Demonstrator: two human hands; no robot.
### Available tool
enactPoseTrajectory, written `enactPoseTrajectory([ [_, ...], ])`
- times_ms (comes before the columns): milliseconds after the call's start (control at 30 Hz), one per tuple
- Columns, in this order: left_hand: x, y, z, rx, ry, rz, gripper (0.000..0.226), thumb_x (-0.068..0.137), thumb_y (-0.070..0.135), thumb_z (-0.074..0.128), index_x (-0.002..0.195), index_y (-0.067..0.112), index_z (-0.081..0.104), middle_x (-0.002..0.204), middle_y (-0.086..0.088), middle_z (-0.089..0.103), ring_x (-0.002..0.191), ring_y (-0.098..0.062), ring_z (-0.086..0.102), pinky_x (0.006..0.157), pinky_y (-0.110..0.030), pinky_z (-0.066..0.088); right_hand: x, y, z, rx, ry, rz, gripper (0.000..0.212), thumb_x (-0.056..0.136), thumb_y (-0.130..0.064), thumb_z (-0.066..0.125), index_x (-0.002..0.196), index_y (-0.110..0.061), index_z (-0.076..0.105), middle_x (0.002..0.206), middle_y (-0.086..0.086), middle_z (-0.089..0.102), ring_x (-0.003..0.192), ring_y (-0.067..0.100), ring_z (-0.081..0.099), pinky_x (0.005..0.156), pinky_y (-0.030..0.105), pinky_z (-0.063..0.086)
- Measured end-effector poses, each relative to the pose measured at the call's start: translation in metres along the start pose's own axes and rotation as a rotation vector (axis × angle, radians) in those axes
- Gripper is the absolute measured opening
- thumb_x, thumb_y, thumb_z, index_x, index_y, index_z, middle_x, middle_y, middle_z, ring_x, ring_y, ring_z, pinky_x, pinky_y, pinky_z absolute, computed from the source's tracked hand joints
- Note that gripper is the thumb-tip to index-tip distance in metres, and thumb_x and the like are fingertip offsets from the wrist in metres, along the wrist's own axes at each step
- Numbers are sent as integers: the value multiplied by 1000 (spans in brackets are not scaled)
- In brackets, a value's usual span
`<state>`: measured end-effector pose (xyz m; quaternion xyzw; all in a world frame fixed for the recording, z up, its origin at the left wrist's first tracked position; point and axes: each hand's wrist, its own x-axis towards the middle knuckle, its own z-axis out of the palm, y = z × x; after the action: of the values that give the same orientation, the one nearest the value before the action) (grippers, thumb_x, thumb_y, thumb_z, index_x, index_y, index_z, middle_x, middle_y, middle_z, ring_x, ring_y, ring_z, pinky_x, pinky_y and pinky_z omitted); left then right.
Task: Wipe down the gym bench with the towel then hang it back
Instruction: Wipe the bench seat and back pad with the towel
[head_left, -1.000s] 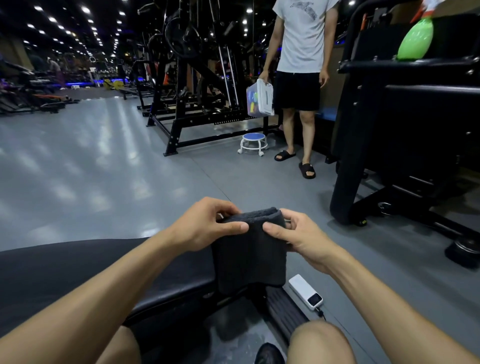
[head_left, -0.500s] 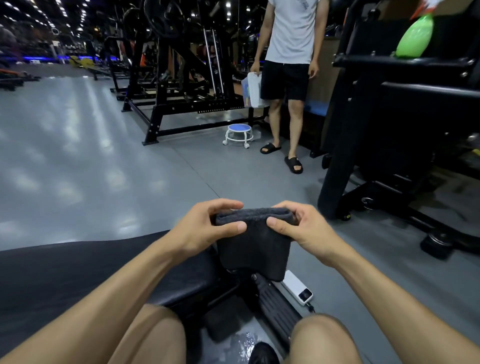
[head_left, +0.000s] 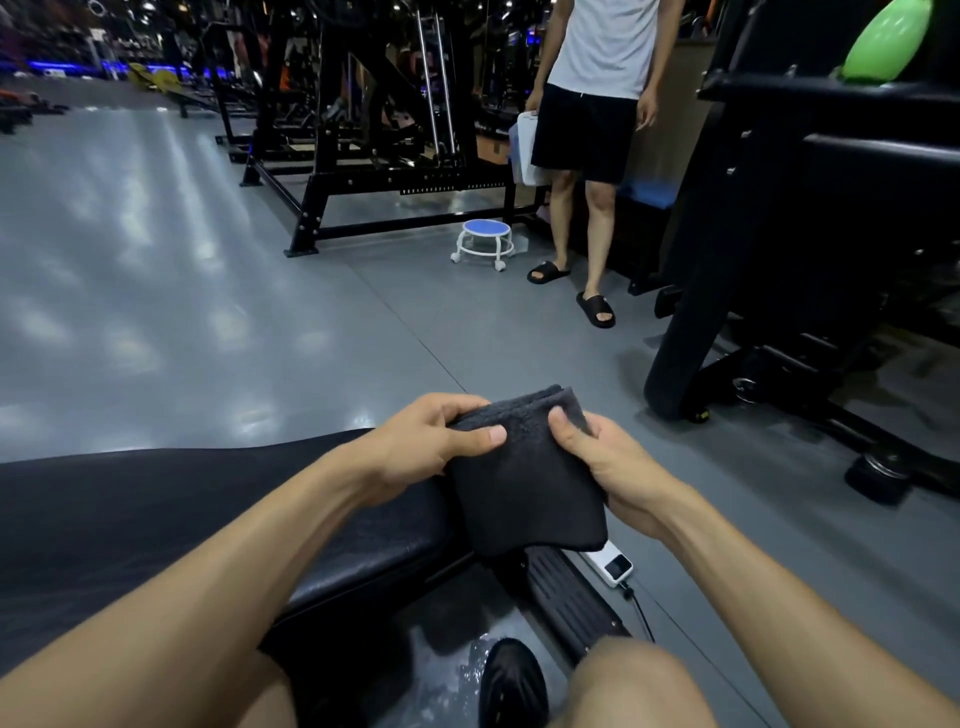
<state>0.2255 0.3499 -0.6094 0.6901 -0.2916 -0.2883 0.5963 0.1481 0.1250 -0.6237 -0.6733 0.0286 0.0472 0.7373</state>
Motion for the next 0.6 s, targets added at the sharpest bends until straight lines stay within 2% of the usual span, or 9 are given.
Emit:
enactPoseTrajectory([
  [133,27,-21,-10,-36,20,-47,16,91,34,70,102,22,73,100,-2,75,91,-17,70,72,-31,52,13,28,-17,204,-178,174,55,81,-40,82,124,-8,72,131,18,69,120,31,68,92,35,58],
  [267,61,-45,-15,-79,-25,-84,33,90,32,72,110,7,68,107,-16,71,100,-28,65,89,-49,47,35,60,-37,348,-289,306,68,70,-41,93,128,-13,72,137,19,65,121,32,67,96,41,56],
  [333,79,-56,-15,-22,-40,-100,32,90,29,72,112,6,69,110,-15,73,101,-23,68,96,-44,51,46,79,-42,374,-252,378,65,74,-40,90,129,-10,71,138,20,64,122,33,66,96,42,56],
  [400,97,-67,-19,185,20,-76,25,92,27,71,112,11,70,107,-5,75,97,-15,69,93,-37,56,54,96,-51,394,-153,390,58,86,-39,80,133,-8,67,138,19,65,124,33,65,95,42,57],
  [467,108,-85,-30,359,87,-71,21,96,21,68,117,17,66,106,3,73,90,-9,68,82,-30,56,61,108,-67,375,22,361,53,90,-39,74,134,-9,66,133,16,69,120,31,68,88,39,60],
  [533,108,-106,-46,528,117,-77,24,97,22,66,120,24,63,109,9,71,88,2,66,78,-15,47,66,121,-85,322,277,321,50,88,-43,72,127,-12,69,120,10,76,108,25,74,77,34,63],
  [600,104,-129,-63,732,128,-93,28,96,24,66,124,26,62,114,11,69,96,3,65,83,-12,48,72,142,-98,215,560,297,44,92,-45,70,123,-15,69,108,3,79,97,20,77,75,32,63],
])
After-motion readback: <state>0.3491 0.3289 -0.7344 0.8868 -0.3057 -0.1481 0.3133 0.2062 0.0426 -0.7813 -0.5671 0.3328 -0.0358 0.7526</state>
